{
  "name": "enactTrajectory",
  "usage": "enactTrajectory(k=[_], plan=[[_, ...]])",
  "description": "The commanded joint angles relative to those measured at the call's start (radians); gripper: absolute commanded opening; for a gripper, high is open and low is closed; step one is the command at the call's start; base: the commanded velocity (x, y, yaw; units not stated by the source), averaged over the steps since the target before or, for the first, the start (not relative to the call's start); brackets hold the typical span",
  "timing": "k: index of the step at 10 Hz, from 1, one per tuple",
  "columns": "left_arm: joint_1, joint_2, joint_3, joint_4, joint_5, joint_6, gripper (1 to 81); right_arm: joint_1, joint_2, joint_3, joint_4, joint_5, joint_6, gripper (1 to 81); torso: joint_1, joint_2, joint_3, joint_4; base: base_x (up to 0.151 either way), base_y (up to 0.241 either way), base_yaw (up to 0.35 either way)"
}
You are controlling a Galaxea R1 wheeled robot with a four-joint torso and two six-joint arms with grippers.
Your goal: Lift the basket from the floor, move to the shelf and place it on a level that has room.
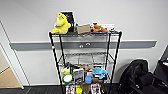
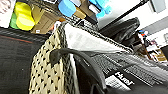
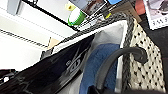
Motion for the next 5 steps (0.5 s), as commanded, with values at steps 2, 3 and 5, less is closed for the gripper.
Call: enactTrajectory(k=[2, 3, 5], plan=[[-0.155, -0.048, 0.123, -0.002, 0.004, -0.005, 1.0, 0.152, -0.047, 0.135, 0.015, 0.049, 0.004, 1.0, 0.000, 0.000, 0.000, 0.000, 0.116, 0.000, 0.000], [-0.156, -0.058, 0.141, -0.002, 0.004, -0.005, 1.0, 0.155, -0.055, 0.149, 0.015, 0.050, 0.006, 1.0, 0.000, 0.000, 0.000, 0.000, 0.115, 0.000, 0.000], [-0.156, -0.076, 0.170, -0.002, 0.003, -0.005, 1.0, 0.163, -0.067, 0.173, 0.016, 0.061, 0.006, 1.0, 0.000, 0.000, 0.000, 0.000, 0.115, 0.000, 0.000]])
